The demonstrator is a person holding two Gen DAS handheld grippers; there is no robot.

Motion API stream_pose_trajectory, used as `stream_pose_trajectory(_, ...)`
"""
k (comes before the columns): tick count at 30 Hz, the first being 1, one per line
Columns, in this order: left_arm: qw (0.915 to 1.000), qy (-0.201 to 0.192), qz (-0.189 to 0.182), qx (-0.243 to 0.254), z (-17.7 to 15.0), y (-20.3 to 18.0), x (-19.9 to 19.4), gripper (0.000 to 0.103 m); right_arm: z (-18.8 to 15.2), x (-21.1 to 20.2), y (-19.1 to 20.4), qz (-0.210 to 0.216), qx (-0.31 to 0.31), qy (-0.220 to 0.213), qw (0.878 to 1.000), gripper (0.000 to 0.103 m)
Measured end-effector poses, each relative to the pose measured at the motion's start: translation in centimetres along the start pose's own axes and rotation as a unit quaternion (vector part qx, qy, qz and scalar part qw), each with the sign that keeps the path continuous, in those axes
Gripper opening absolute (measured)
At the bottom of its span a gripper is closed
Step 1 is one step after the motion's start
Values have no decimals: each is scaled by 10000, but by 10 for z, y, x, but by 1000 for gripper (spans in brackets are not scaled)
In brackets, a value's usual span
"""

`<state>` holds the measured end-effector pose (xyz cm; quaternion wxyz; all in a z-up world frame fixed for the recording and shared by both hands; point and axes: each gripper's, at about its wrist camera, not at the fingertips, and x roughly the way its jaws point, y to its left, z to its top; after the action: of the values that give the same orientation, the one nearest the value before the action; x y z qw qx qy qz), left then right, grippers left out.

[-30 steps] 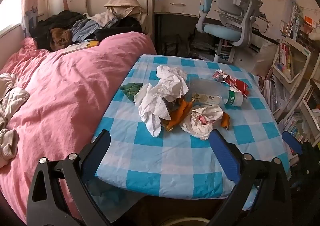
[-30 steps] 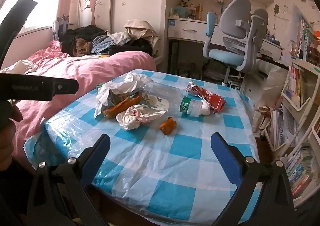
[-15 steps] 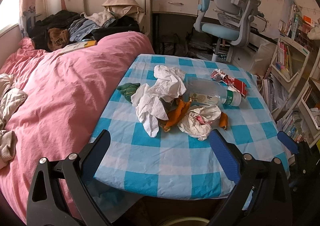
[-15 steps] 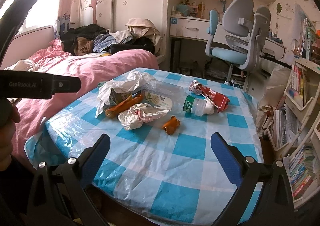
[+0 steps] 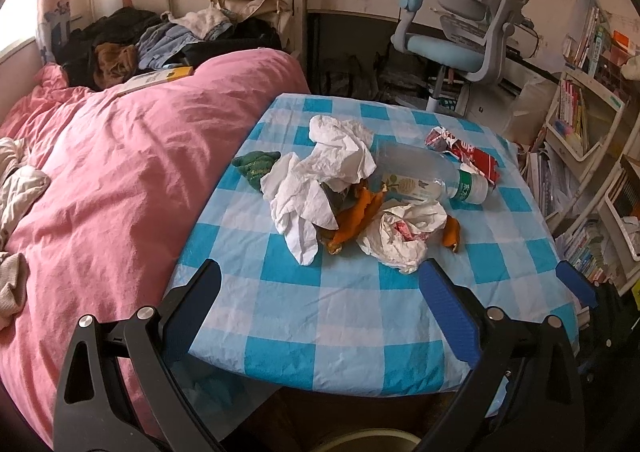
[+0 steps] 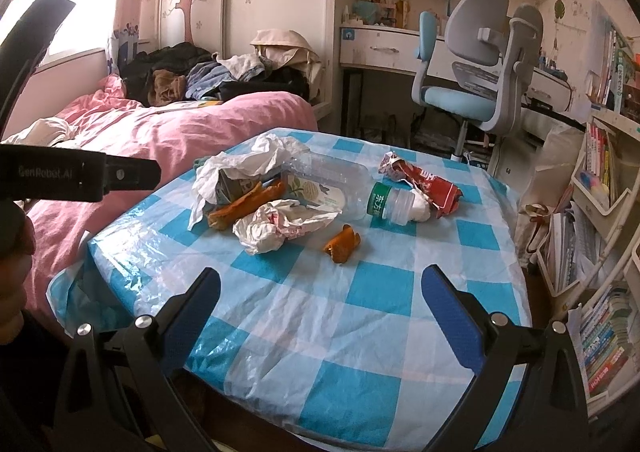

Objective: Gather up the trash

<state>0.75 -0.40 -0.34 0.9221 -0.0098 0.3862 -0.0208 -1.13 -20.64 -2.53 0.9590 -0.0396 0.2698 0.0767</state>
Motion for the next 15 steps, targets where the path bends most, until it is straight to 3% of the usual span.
stream_pose_trajectory(15,9994,252,185,-167,2,10,13,96,1,7,-3,3,-33,394,9992,97)
